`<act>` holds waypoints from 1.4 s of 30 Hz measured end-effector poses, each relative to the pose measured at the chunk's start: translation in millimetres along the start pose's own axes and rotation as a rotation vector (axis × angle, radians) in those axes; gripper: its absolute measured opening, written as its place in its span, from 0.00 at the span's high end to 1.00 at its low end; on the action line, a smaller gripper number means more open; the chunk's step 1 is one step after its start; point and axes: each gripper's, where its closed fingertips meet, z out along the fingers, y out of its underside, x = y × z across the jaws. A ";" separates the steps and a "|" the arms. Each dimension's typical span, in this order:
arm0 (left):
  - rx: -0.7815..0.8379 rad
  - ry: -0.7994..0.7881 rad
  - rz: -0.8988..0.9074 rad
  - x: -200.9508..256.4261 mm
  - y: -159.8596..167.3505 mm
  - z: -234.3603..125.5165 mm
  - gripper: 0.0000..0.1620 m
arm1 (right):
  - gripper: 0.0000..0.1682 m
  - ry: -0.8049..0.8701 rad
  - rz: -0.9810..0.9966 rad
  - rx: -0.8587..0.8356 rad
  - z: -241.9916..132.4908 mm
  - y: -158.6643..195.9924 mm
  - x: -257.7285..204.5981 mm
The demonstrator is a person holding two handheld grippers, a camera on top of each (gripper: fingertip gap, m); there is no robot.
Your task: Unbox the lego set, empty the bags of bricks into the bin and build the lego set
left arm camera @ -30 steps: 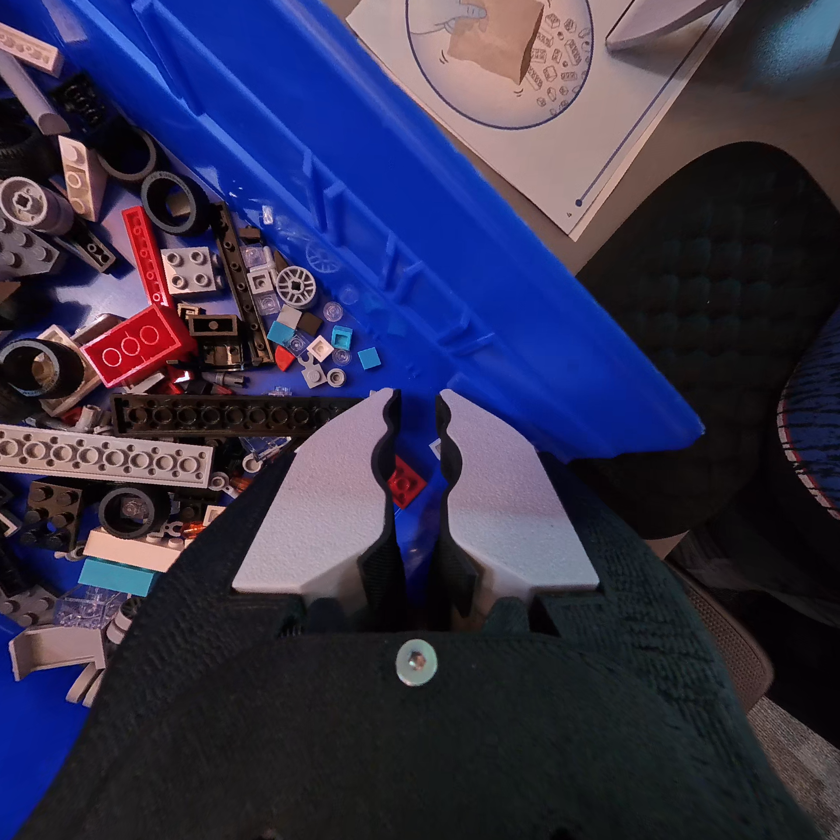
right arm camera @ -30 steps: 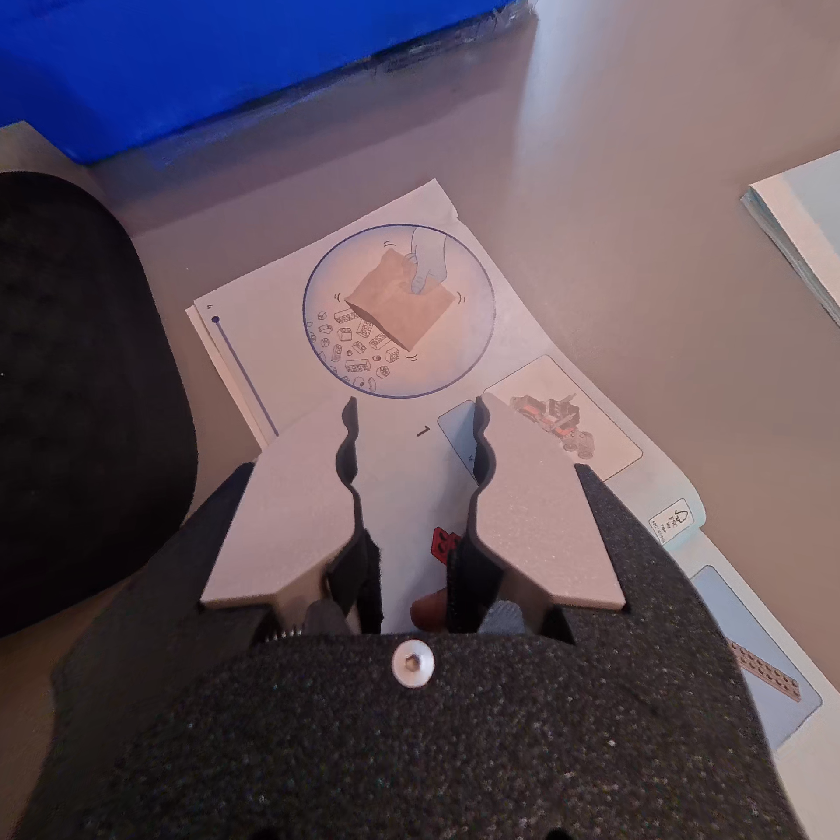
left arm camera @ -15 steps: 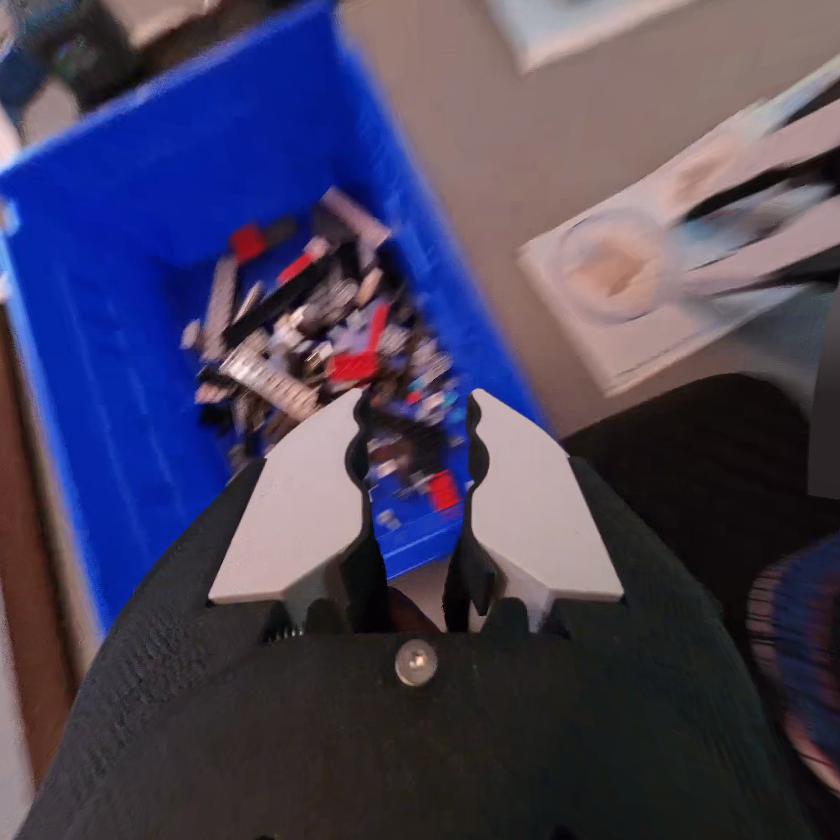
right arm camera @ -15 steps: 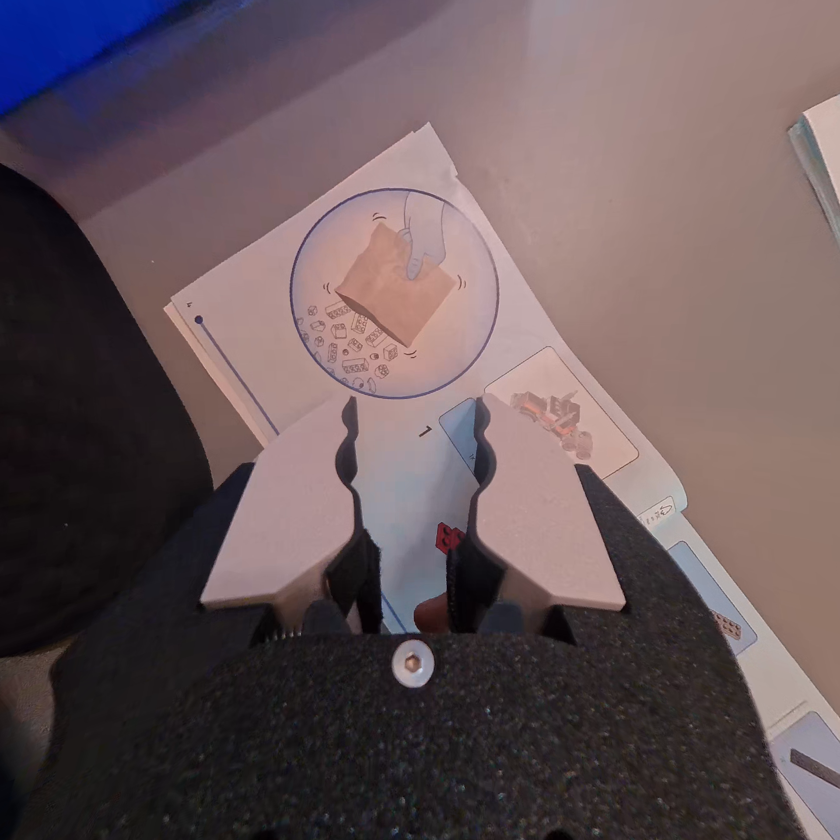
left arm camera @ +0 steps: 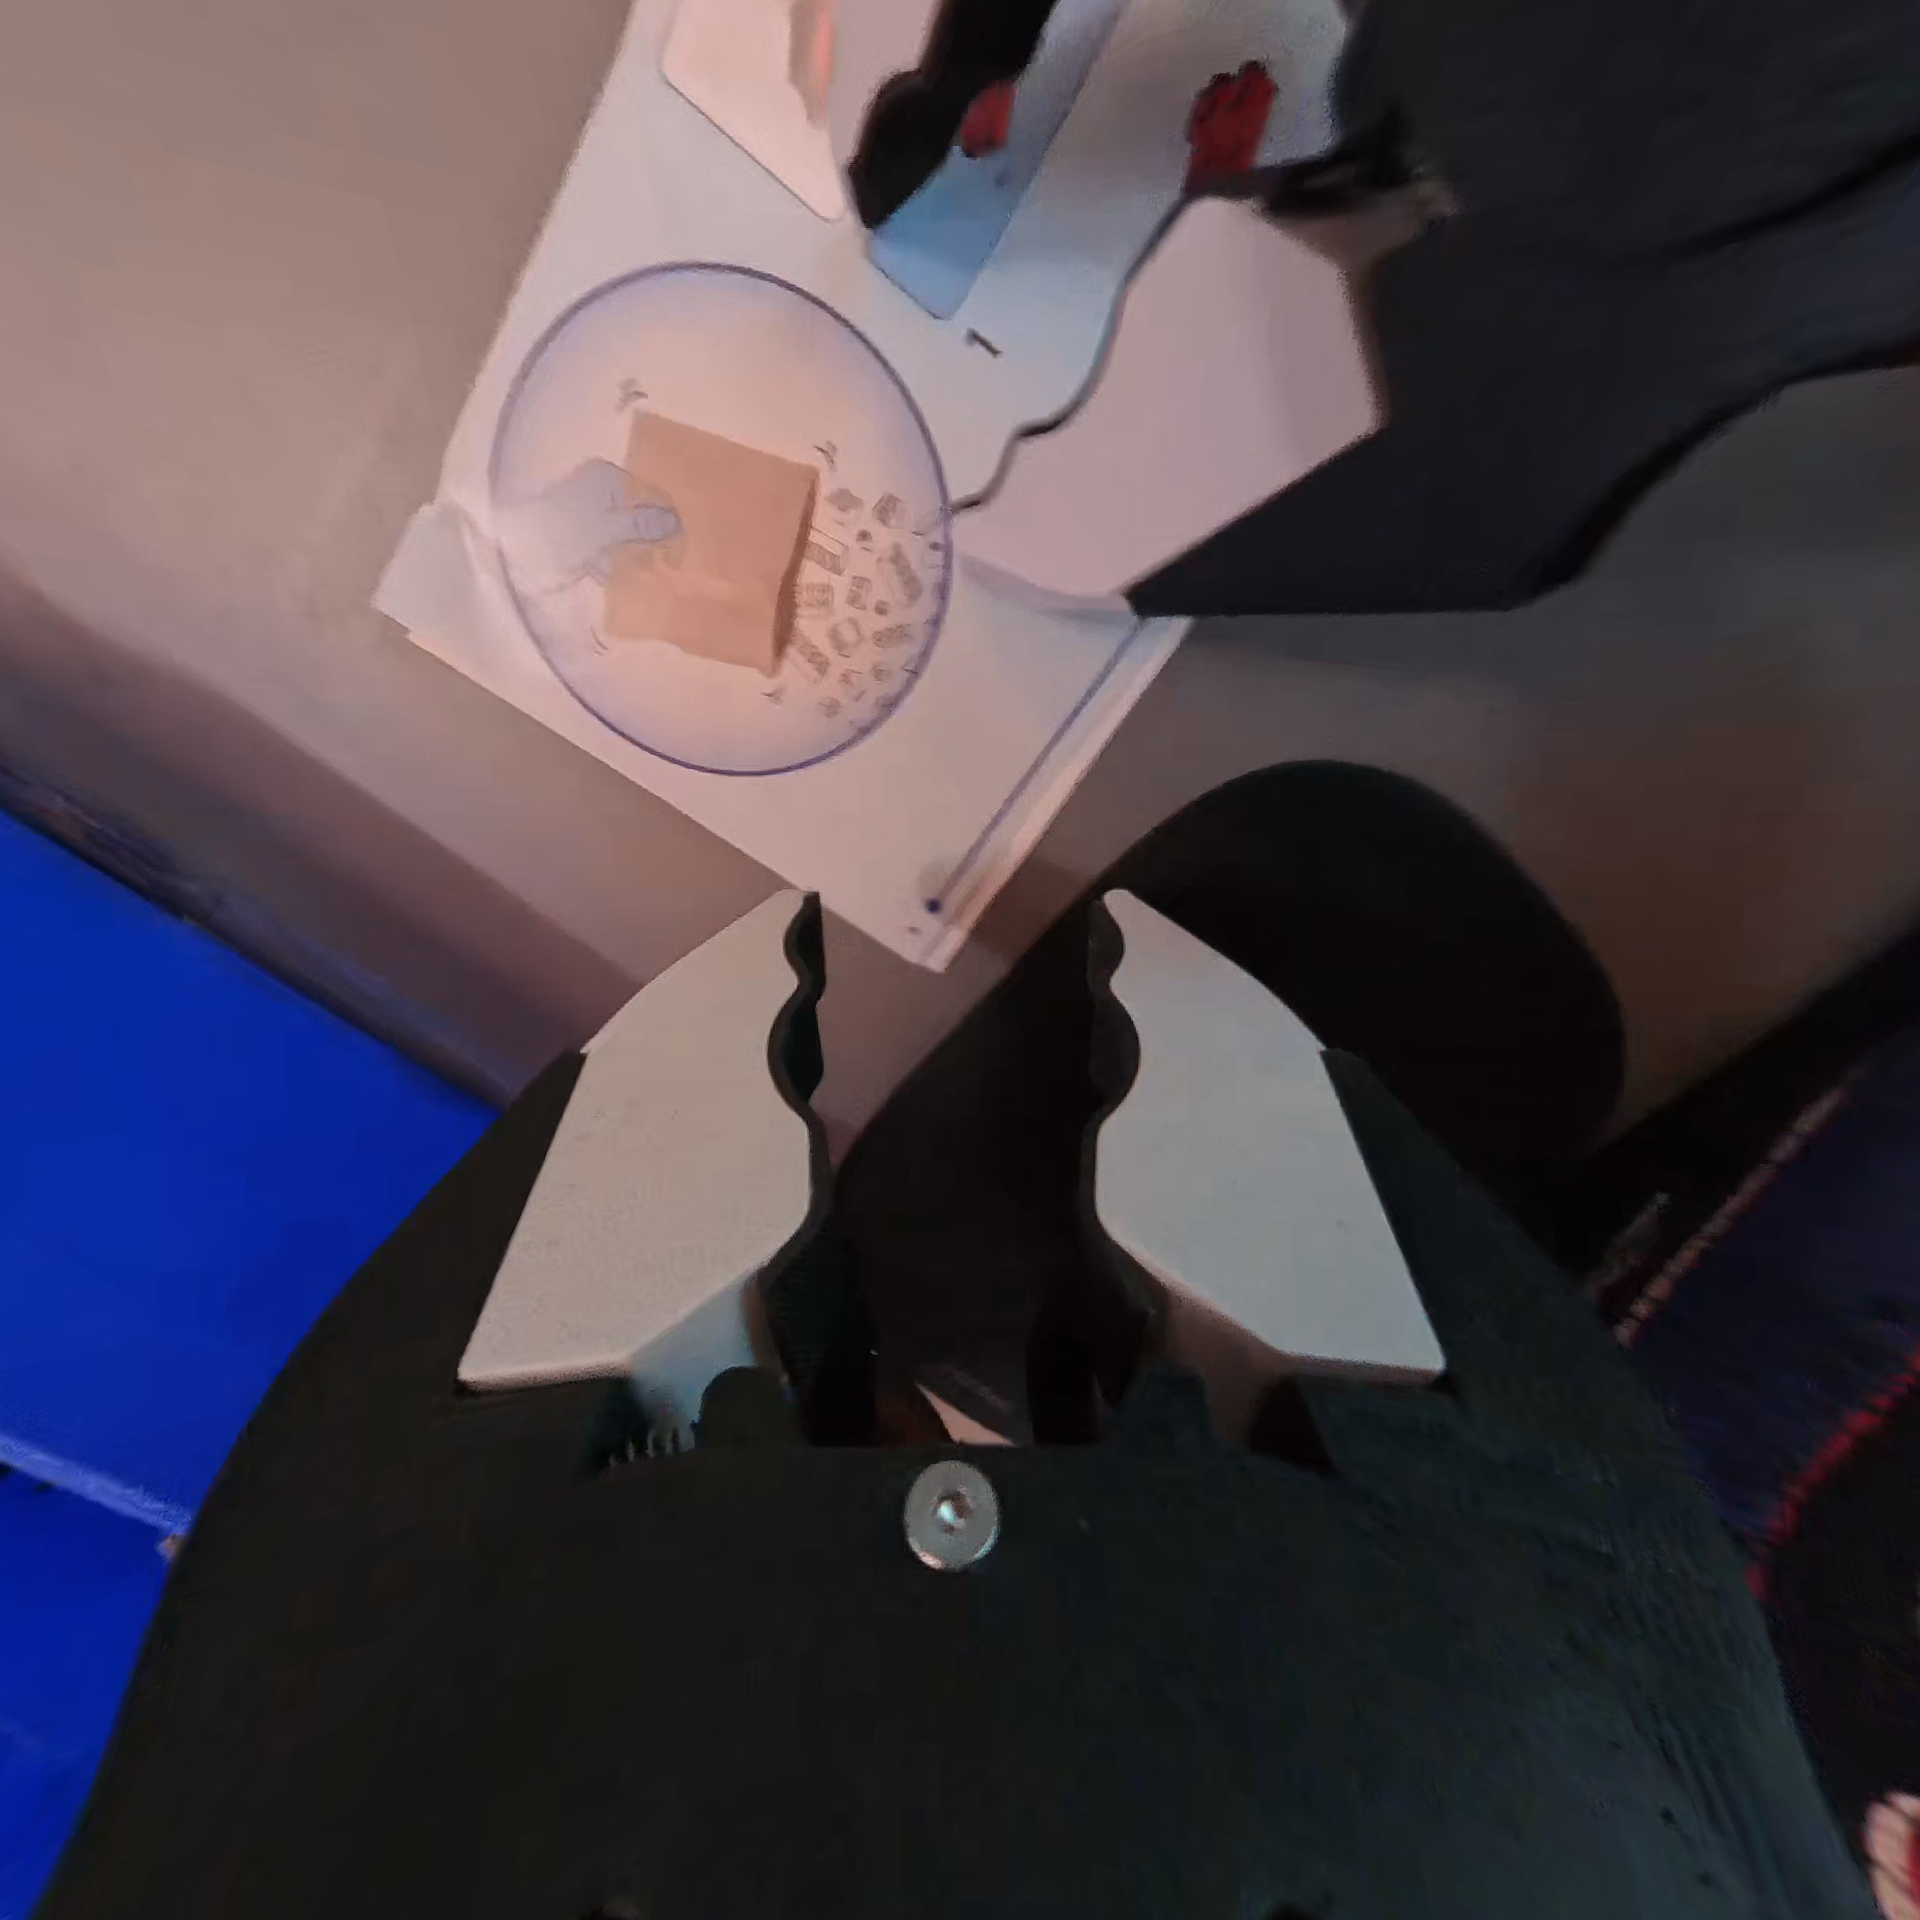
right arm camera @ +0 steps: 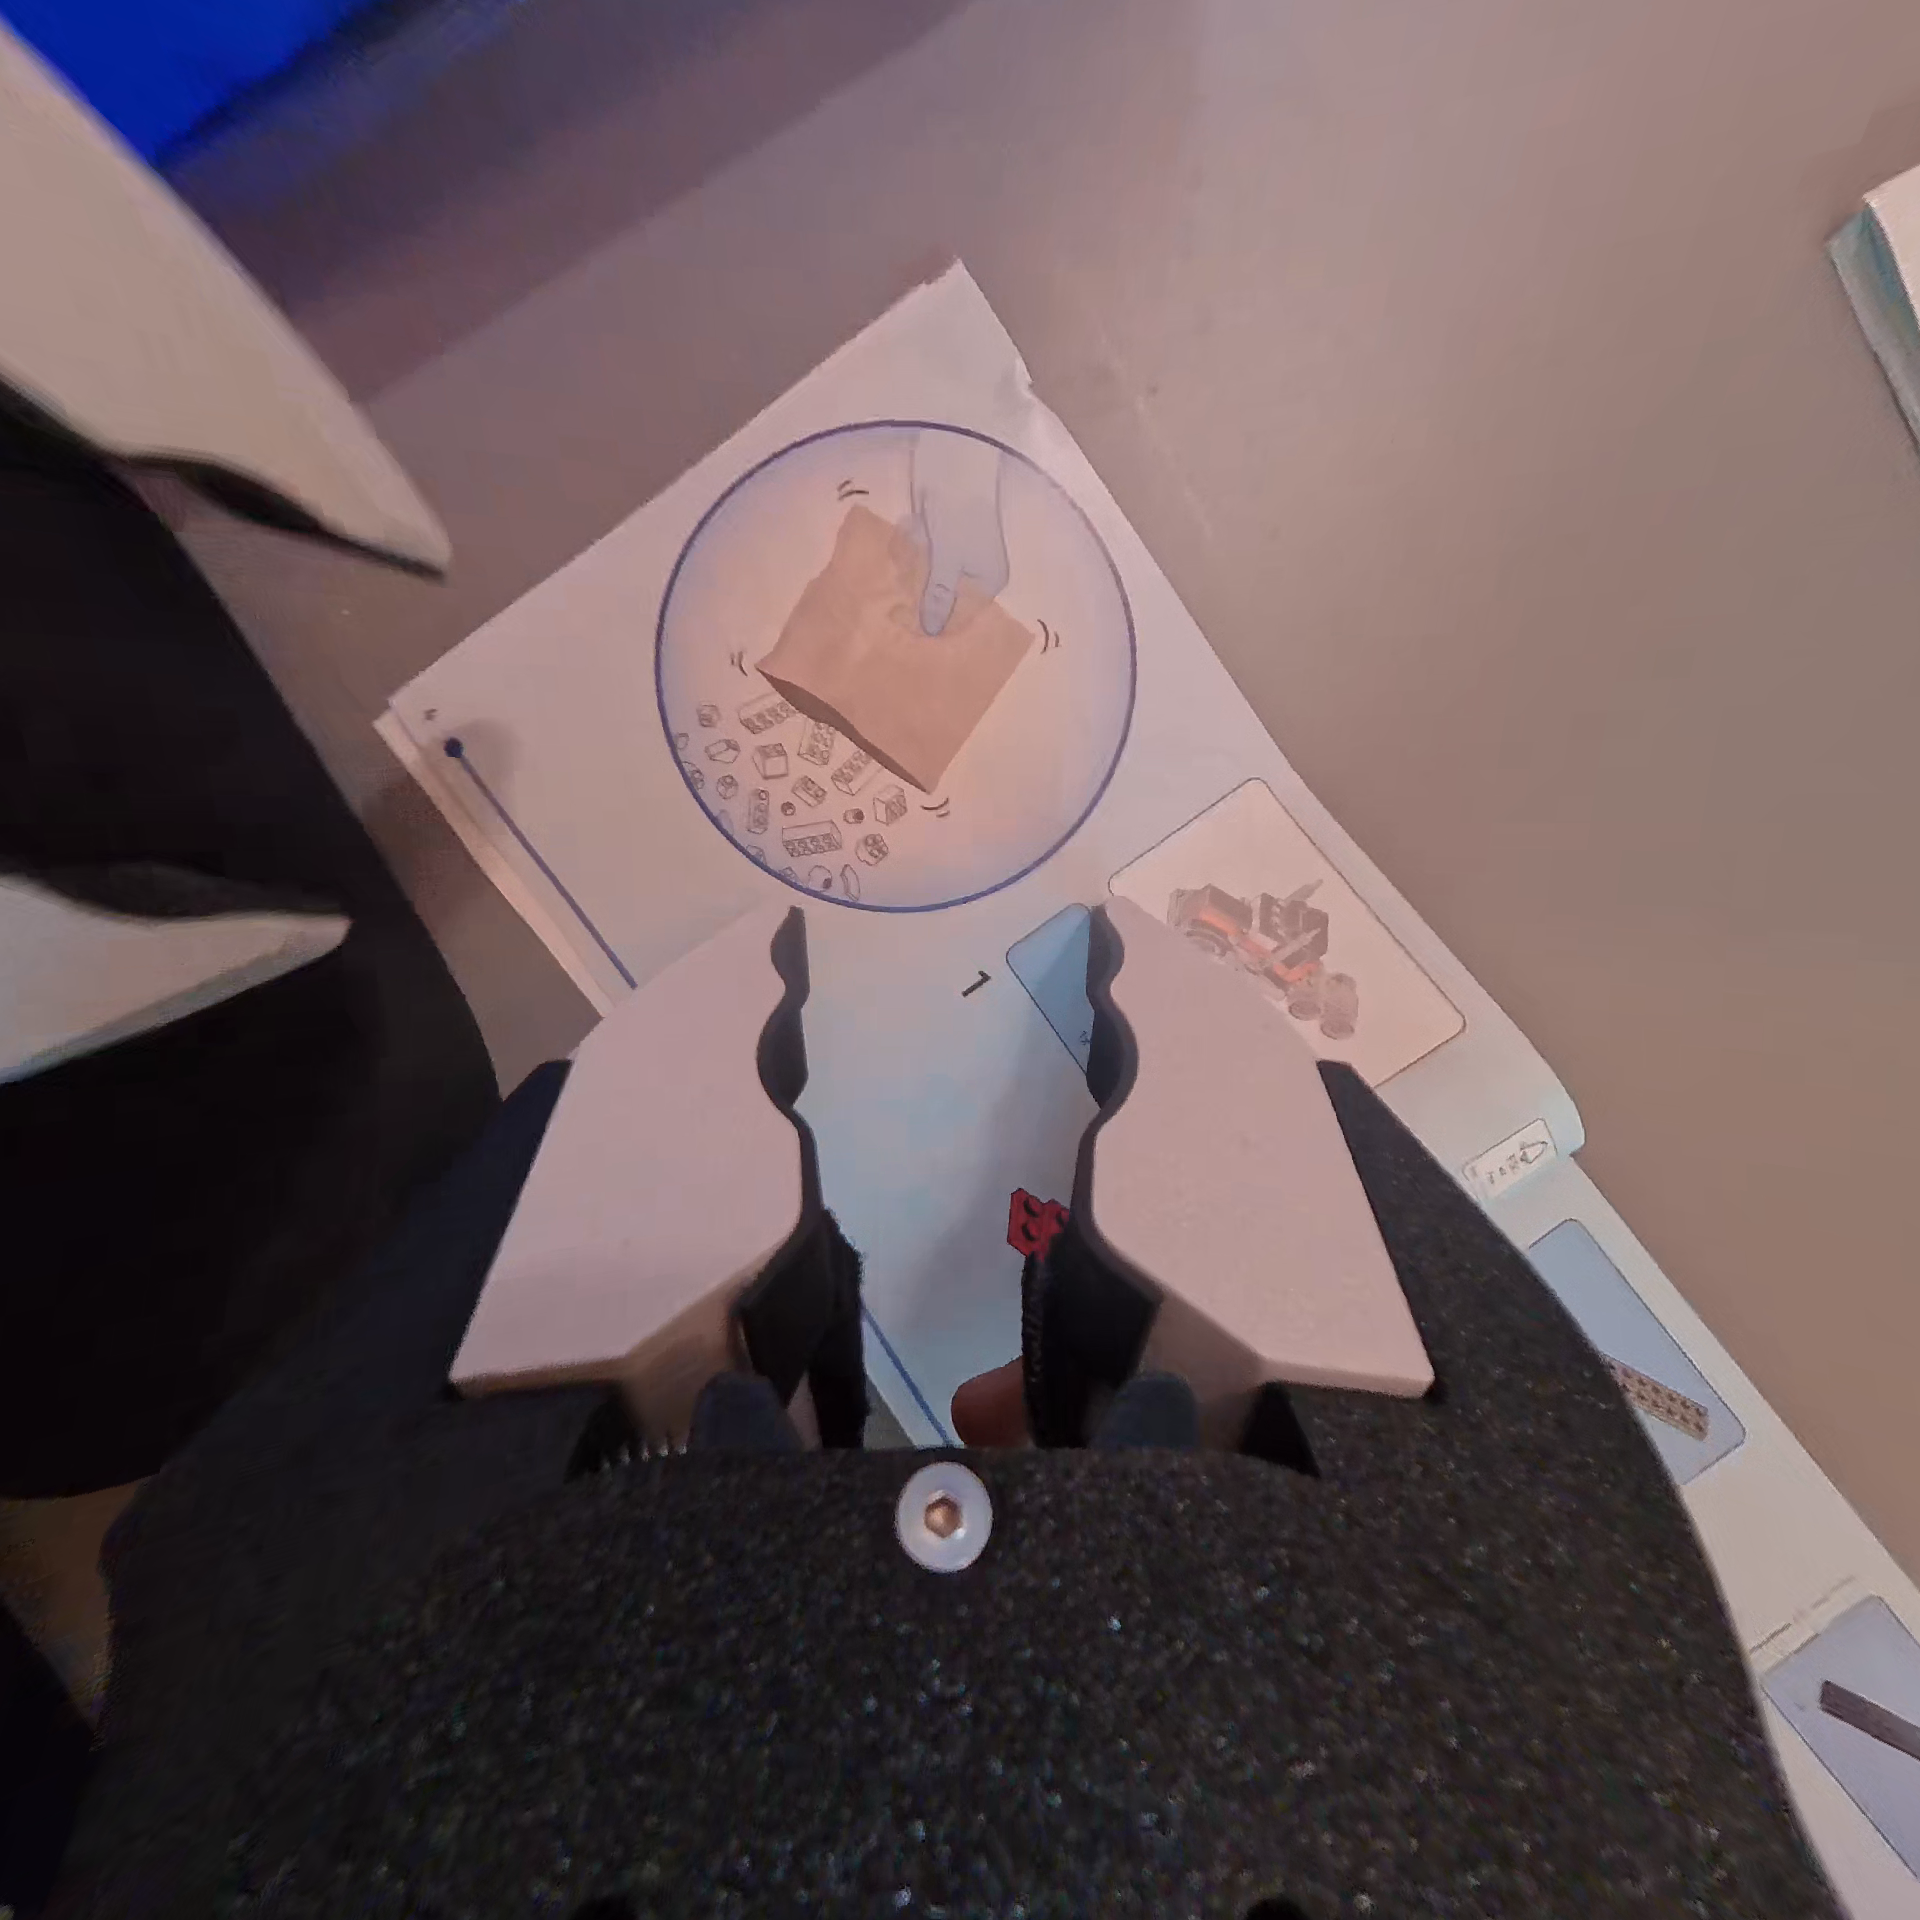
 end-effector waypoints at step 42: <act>-0.074 -0.042 -0.192 -27.3 17.2 28.5 0.62 | 0.69 0.033 0.019 0.000 0.7 1.3 -0.8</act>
